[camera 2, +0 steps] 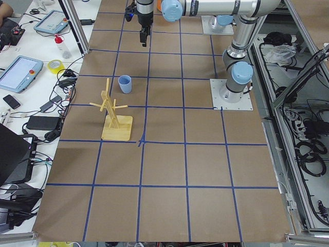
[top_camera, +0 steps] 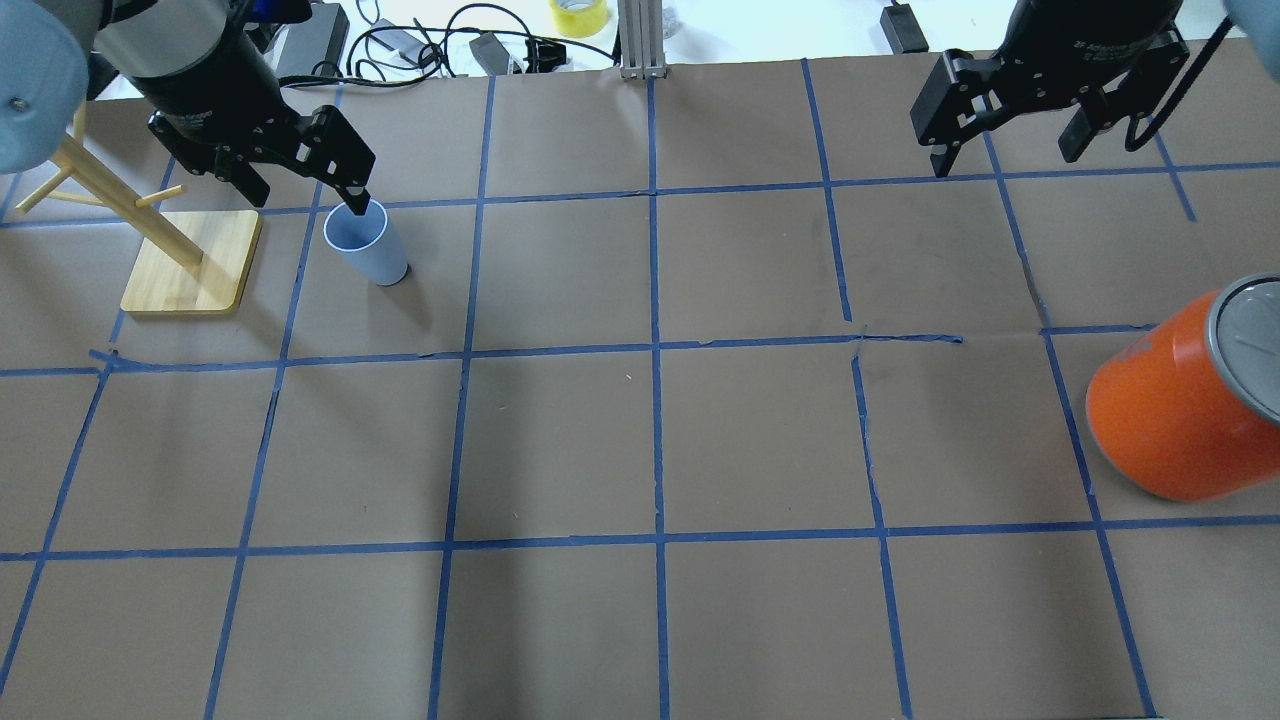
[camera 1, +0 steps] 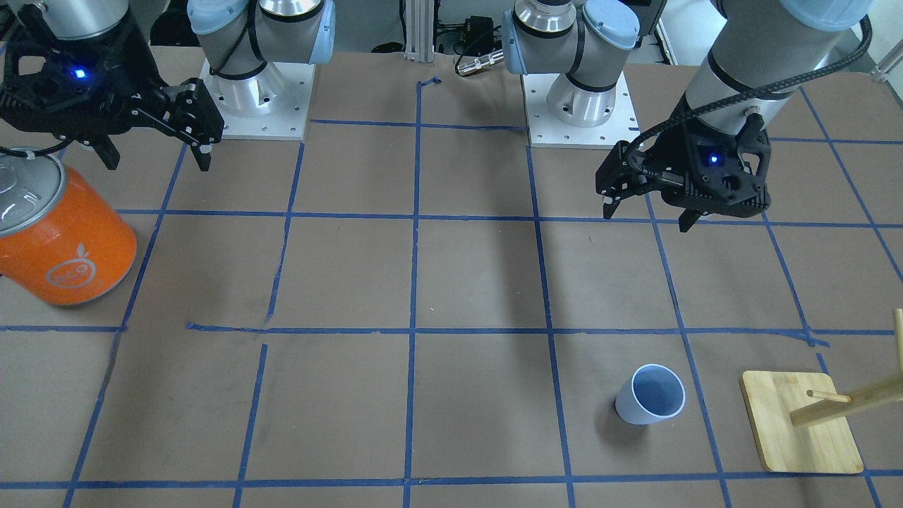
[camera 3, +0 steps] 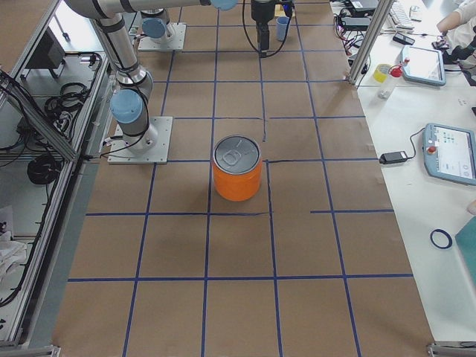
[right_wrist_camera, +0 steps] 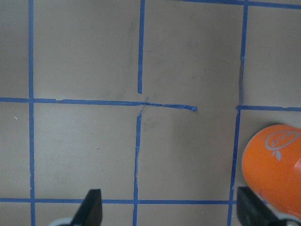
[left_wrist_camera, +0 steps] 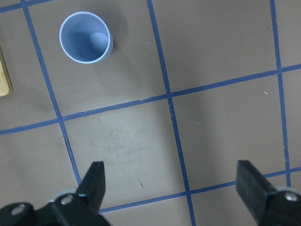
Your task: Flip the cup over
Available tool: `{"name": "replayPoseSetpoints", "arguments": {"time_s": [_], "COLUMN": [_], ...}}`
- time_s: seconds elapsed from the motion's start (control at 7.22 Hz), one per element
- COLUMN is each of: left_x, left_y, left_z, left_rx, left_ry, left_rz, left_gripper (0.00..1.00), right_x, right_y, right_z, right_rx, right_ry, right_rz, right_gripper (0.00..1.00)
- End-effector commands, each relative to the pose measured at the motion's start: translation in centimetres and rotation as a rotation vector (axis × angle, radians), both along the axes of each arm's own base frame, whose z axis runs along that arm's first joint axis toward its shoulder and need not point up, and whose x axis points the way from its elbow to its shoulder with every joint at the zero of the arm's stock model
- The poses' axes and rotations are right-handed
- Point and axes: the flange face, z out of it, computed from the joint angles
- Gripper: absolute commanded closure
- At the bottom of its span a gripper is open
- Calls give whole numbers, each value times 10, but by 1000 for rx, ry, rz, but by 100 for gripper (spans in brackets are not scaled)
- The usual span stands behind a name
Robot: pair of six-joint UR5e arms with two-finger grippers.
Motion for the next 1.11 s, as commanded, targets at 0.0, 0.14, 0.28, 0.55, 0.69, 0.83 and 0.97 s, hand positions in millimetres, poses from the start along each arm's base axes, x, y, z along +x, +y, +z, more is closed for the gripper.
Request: {"name": "replayPoseSetpoints", "arguments": {"time_s": [0.0, 0.14, 0.28, 0.55, 0.69, 0.83, 0.97], "left_x": [-14, -30, -47, -58, -60, -60, -60], "left_y": [10, 13, 14, 29, 38, 40, 44], "left_z": [11, 18, 31, 46, 52, 53, 57], "left_rx": [-16, -21, -45, -48, -53, -56, -62], "left_ry": [-43, -71, -69, -66, -68, -70, -69], "left_rz": [3, 8, 52, 45, 36, 36, 36], "left_gripper": [0, 0, 0, 0, 0, 0, 0], "right_x": [2, 2, 2, 2, 2, 2, 1], "right_y": [0, 0, 0, 0, 0, 0, 0], "right_z": [0, 0, 1, 1, 1, 1, 1], "right_rx": [-3, 0, -4, -4, -4, -4, -4], "right_ry": [-25, -24, -24, -22, -21, -19, -14], "right_rz": [1, 1, 1, 3, 3, 6, 7], "right_gripper": [0, 0, 0, 0, 0, 0, 0]}}
